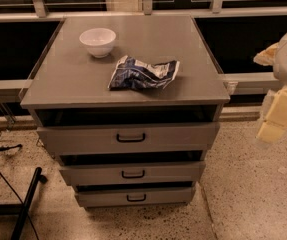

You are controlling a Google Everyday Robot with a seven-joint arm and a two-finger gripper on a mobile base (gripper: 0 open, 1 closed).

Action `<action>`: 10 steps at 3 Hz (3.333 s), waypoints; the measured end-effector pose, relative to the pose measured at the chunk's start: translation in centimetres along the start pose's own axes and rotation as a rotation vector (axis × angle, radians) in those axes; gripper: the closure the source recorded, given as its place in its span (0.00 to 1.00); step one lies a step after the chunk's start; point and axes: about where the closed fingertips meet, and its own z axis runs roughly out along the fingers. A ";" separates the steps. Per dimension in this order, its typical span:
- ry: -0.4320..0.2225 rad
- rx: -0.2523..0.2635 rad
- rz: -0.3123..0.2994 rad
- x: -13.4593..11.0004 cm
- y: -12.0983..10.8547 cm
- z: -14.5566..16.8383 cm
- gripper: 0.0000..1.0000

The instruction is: Open middle drawer

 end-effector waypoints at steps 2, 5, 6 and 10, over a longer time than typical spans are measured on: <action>-0.147 -0.014 0.068 0.8 2.7 8.2 0.00; -0.208 -0.060 0.087 1.3 5.0 13.9 0.00; -0.244 -0.098 0.108 2.0 6.5 18.4 0.00; -0.315 -0.086 0.044 3.0 9.0 29.3 0.00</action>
Offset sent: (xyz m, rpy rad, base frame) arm 0.0004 0.0184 -0.1344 0.2445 -0.0234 -0.0375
